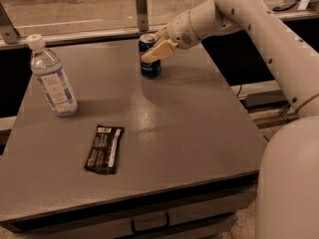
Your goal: Move pepsi can near rxbar chocolate
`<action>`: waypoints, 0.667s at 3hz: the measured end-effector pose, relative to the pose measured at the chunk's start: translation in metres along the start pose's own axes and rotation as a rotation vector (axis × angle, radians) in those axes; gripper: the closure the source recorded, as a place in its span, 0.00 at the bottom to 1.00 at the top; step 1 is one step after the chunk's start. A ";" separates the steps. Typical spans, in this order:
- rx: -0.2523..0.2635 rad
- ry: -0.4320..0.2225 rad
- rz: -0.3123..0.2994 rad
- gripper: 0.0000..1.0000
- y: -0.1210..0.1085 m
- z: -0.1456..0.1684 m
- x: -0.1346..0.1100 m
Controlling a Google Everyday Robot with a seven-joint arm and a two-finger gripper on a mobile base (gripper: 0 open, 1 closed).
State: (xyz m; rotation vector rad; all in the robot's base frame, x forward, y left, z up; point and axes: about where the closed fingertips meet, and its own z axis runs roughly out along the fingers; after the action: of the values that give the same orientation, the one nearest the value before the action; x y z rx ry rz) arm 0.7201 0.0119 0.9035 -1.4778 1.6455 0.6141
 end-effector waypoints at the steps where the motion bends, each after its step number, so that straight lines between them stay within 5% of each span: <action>1: -0.011 0.001 0.004 0.71 0.001 0.002 0.001; 2: -0.023 -0.006 0.004 0.93 0.002 0.000 0.000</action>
Offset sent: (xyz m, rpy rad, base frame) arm -0.0026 -0.0088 0.0075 0.0139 0.0140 0.0239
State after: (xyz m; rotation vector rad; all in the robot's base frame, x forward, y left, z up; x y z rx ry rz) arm 0.7185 0.0120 0.9034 -1.4886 1.6422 0.6404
